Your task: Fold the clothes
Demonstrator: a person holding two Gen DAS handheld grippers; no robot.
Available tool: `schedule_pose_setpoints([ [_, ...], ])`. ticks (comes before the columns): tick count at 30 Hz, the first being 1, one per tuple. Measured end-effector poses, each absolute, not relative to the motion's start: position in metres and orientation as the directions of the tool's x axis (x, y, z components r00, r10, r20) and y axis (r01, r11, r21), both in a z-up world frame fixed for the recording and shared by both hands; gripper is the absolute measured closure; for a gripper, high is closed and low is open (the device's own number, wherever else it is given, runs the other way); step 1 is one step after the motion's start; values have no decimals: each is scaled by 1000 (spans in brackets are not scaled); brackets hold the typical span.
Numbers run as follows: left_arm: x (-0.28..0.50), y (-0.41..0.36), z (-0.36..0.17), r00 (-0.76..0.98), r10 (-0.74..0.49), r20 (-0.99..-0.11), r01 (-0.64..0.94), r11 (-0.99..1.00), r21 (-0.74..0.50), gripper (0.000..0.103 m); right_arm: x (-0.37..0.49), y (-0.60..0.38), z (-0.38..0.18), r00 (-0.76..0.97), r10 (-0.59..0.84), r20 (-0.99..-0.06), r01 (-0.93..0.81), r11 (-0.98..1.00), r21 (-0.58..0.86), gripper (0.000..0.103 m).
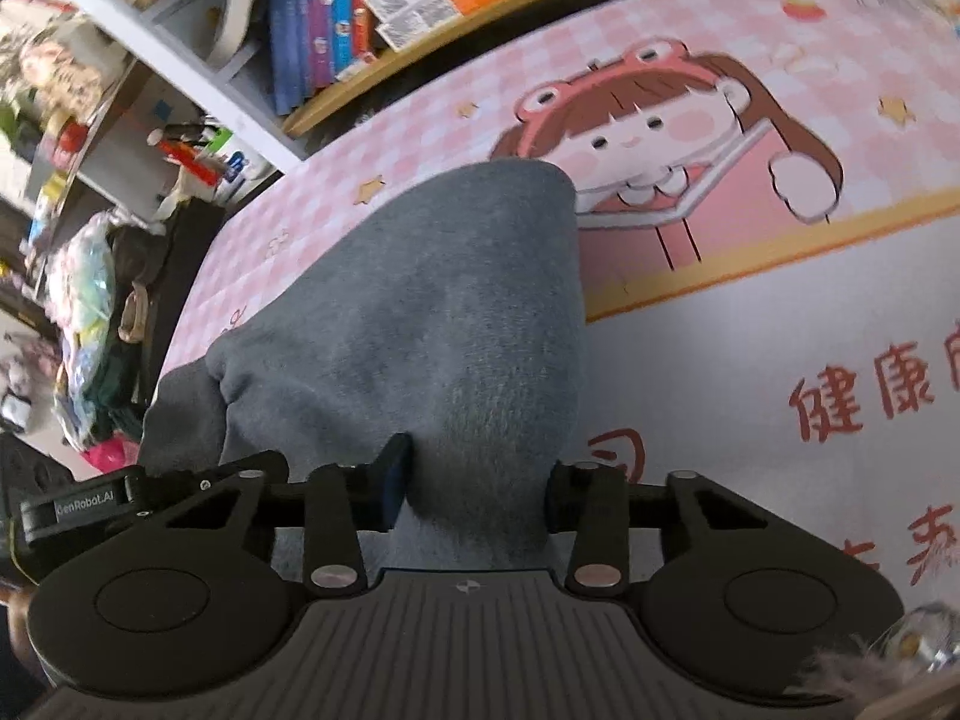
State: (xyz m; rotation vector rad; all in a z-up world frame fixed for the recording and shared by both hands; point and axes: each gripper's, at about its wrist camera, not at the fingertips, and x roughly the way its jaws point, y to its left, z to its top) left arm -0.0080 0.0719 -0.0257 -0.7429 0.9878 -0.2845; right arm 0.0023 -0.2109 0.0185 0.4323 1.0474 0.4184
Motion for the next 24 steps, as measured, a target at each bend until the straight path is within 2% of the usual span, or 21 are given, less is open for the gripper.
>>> schedule_pose_setpoints([
  [12,-19,82,-6,591,-551,-589,-15,723,-691,51,-18,-194,46,512,498,-700,-233,865,445,70],
  [24,-27,102,-6,560,-595,-577,53,720,-691,50,-47,-170,51,551,436,-712,-182,895,407,69],
])
